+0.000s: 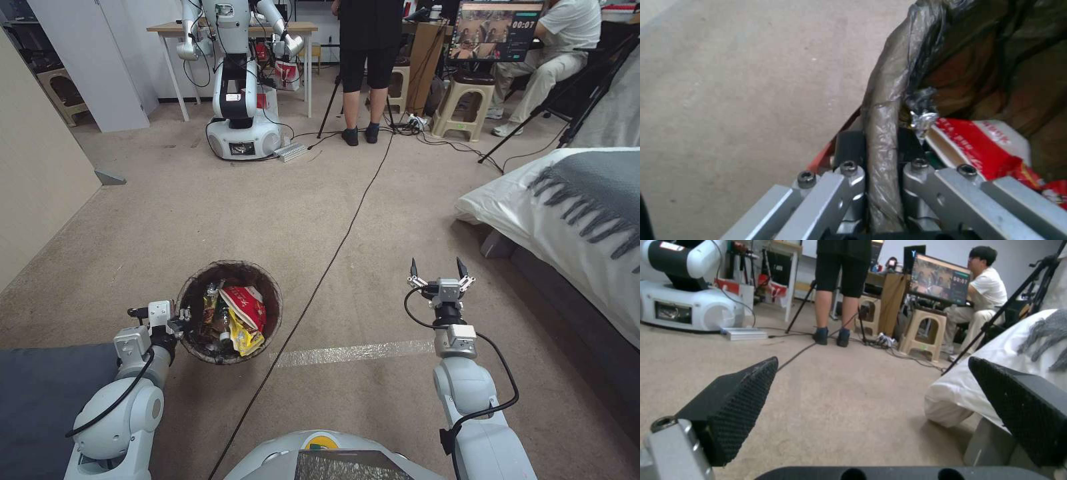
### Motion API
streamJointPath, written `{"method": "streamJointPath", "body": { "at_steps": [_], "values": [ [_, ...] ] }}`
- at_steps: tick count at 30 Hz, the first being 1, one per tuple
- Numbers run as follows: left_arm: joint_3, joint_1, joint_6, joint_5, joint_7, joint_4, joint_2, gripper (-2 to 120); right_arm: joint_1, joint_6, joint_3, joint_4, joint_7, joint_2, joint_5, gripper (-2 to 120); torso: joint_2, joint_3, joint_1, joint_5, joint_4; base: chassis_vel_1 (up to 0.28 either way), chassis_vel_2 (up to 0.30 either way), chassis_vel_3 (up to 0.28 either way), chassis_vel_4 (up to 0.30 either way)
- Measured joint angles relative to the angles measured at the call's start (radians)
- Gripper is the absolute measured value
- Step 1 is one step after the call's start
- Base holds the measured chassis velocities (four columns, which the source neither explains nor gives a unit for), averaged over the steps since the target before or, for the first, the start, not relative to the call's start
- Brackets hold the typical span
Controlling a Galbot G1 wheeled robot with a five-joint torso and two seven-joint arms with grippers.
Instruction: Pick up the trash bin, then pick up the garbage from the floor and place it into the trash bin.
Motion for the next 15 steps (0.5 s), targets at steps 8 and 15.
{"method": "streamJointPath", "body": {
  "at_steps": [8,15],
  "values": [
    [0.000,-0.041,0.087,-0.125,-0.115,0.017,0.012,4,-0.003,0.004,-0.006,-0.002,0.000,0.004,-0.008,100,0.000,0.000,0.000,0.0000,0.0001,0.000,0.000,0.000,0.000],
    [0.004,-0.083,0.116,-0.197,-0.255,0.081,0.024,4,-0.005,0.010,-0.007,-0.005,0.000,0.004,-0.014,100,0.000,0.000,0.000,-0.0001,0.0001,0.000,0.000,0.000,0.000]
  ]
}}
